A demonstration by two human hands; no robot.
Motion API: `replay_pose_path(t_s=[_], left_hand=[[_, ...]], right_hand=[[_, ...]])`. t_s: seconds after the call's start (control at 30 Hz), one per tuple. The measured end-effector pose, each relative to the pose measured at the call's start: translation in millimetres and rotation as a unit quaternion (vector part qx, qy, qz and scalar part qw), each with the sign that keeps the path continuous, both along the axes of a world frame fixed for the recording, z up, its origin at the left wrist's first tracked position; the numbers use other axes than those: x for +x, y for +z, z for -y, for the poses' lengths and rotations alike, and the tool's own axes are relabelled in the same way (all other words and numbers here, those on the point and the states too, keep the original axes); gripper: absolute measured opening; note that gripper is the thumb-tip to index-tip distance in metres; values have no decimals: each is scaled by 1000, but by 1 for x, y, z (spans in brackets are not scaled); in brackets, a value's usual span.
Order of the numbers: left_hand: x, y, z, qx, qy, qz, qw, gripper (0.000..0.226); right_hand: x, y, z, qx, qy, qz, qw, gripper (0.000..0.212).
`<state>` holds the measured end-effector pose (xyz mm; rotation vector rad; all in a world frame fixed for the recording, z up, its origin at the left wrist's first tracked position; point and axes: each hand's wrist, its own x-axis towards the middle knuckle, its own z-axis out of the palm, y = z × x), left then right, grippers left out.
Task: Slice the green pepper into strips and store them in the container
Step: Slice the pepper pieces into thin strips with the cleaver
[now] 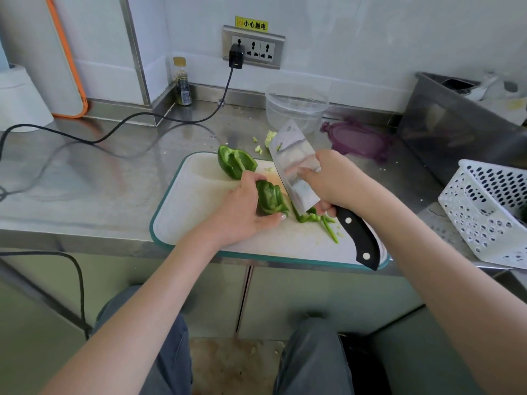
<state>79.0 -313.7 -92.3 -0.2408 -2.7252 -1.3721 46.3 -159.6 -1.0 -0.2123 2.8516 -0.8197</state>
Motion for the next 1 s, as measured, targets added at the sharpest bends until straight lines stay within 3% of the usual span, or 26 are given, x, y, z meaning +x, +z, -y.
replay_pose_path(t_s=[0.23,0.43,0.6,0.83,1.0], left_hand=[[-3,-3,1,-2,0,-13,1000,68],[-3,-1,0,-7,-2,-19,1000,64],[-6,-5,2,2,-9,-9,1000,62],[-6,-4,2,-3,-8,-14,1000,57],[-5,-4,0,-14,-6,-20,1000,54]], right_hand=[[5,-12,7,39,2,16,999,16],[11,-16,4,7,-22,39,999,33],[13,-13,4,-5,-5,-2,1000,14],[14,-19,4,49,20,-45,998,15],[11,-22,5,-5,-26,55,998,22]])
